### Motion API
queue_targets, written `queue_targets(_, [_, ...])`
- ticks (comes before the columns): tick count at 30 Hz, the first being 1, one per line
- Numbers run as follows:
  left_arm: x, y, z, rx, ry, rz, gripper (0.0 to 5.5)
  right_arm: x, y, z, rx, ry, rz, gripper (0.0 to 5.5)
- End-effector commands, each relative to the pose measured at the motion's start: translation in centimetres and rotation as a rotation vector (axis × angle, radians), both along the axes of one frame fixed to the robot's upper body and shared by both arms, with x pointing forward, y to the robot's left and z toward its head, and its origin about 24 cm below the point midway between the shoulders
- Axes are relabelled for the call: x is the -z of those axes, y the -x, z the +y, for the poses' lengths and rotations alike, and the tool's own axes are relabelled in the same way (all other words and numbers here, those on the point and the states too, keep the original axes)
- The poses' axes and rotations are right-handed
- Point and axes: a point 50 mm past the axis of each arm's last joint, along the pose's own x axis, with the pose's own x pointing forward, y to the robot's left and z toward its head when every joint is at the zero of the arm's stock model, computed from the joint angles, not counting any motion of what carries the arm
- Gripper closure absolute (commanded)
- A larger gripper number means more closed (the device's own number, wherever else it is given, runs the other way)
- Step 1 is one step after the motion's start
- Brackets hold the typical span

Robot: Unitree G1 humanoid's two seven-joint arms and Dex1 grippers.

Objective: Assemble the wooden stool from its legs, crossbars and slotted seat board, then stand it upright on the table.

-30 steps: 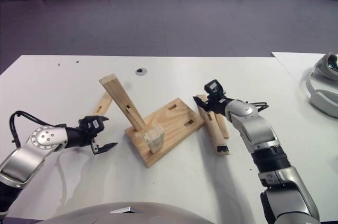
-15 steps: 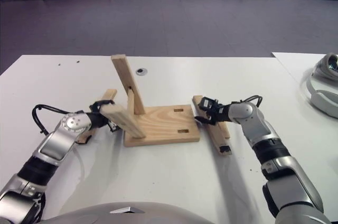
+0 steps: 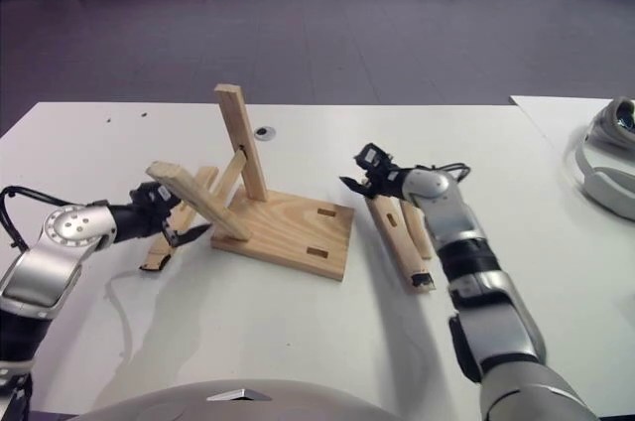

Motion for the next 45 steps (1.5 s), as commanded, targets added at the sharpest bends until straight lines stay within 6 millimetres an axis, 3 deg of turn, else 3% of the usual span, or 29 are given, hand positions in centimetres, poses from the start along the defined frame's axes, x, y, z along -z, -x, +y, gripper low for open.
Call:
queue_targets(1, [1.7, 1.3, -2.6, 0.073, -0.053, 0.047, 0.28, 1.6, -0.8, 2.4, -0.110, 0.113, 0.039, 2.48])
queue_targets(4, [2.7, -0.2, -4.4, 0.064, -0.067, -0.033, 0.28, 3.4, 0.2, 3.0, -0.211, 0.163, 0.102, 2.48])
queue_targets(8, [3.0, -5.6, -6.5, -0.091, -0.076, -0.287, 0.28, 4.2, 2.0, 2.0, -0.256, 0.159, 0.111, 2.48])
queue_targets(11, [2.9, -7.6, -7.3, -0.194, 0.016, -0.330, 0.28, 3.7, 4.3, 1.0, -0.233, 0.120, 0.078, 2.48])
queue_targets(13, [3.2, -7.7, -7.0, -0.203, 0.035, -0.323, 0.28, 2.6, 5.6, 0.2, -0.202, 0.119, 0.052, 2.48])
queue_targets(16, [3.7, -6.5, -6.0, -0.186, 0.044, -0.287, 0.28, -0.7, 5.0, -1.9, -0.013, 0.120, -0.090, 2.48])
queue_targets(18, [3.6, -5.5, -5.1, -0.179, 0.035, -0.267, 0.28, -4.1, 4.7, -3.2, 0.129, 0.042, -0.250, 2.48])
queue_targets(20, [4.0, -4.4, -4.4, -0.160, -0.014, -0.244, 0.28, -5.8, 5.3, -5.3, 0.305, -0.133, -0.273, 2.48])
queue_targets(23, [4.7, -3.1, -4.3, -0.121, -0.063, -0.206, 0.28, -3.9, 7.2, -9.4, 0.557, -0.352, -0.164, 2.48])
queue_targets(25, [5.0, -2.8, -4.6, -0.093, -0.088, -0.190, 0.28, -1.2, 8.9, -10.7, 0.636, -0.427, -0.047, 2.48])
queue_targets(29, [4.5, -2.8, -5.5, -0.048, -0.087, -0.195, 0.28, 2.6, 10.8, -9.6, 0.663, -0.511, 0.148, 2.48])
queue_targets(33, [4.0, -2.4, -6.2, -0.028, -0.059, -0.181, 0.28, 4.4, 11.4, -8.0, 0.680, -0.490, 0.228, 2.48])
queue_targets(38, [3.7, -2.2, -6.3, -0.031, -0.055, -0.173, 0.28, 5.1, 11.7, -8.5, 0.759, -0.451, 0.220, 2.48])
queue_targets(43, [3.7, -2.2, -6.3, -0.039, -0.054, -0.170, 0.28, 3.4, 11.1, -8.3, 0.712, -0.561, 0.141, 2.48])
queue_targets(45, [3.7, -2.2, -6.3, -0.041, -0.054, -0.168, 0.28, 3.6, 11.1, -8.7, 0.726, -0.543, 0.139, 2.48])
